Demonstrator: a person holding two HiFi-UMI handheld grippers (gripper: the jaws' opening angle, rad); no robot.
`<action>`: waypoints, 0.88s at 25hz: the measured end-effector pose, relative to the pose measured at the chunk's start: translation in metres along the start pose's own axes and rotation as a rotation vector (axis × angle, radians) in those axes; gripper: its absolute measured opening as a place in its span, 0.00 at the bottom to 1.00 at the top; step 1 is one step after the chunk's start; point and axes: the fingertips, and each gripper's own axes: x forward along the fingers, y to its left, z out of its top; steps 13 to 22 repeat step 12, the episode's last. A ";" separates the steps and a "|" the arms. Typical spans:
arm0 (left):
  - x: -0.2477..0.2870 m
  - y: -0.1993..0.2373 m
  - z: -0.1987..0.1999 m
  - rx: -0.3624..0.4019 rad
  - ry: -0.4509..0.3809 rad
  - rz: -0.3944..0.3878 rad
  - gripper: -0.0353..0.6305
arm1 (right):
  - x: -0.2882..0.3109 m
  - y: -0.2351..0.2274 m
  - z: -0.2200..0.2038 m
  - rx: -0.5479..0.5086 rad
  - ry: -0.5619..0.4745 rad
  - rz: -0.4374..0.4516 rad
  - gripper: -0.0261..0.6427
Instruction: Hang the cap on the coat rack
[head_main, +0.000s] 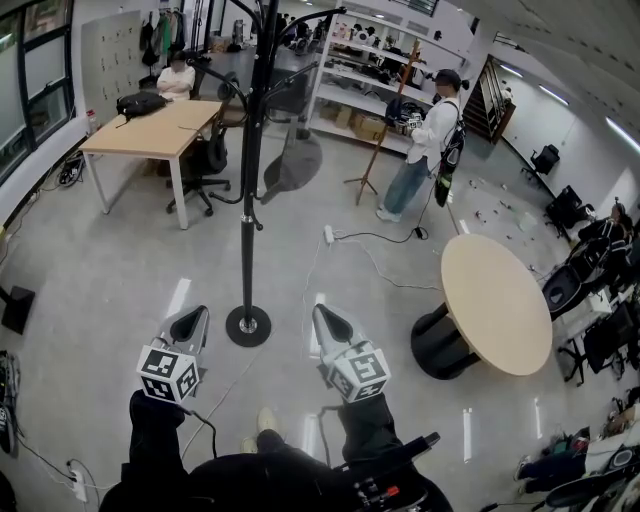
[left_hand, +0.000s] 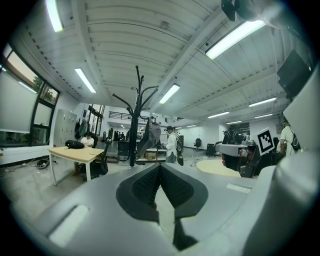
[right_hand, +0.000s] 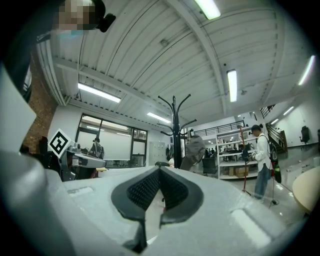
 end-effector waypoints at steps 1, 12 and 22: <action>0.000 0.001 0.001 -0.001 -0.001 0.001 0.06 | 0.000 0.000 0.001 -0.001 0.000 -0.001 0.04; 0.002 0.002 0.008 0.002 -0.015 0.010 0.06 | 0.002 -0.004 0.008 -0.005 -0.014 0.003 0.04; 0.002 0.002 0.008 0.002 -0.015 0.010 0.06 | 0.002 -0.004 0.008 -0.005 -0.014 0.003 0.04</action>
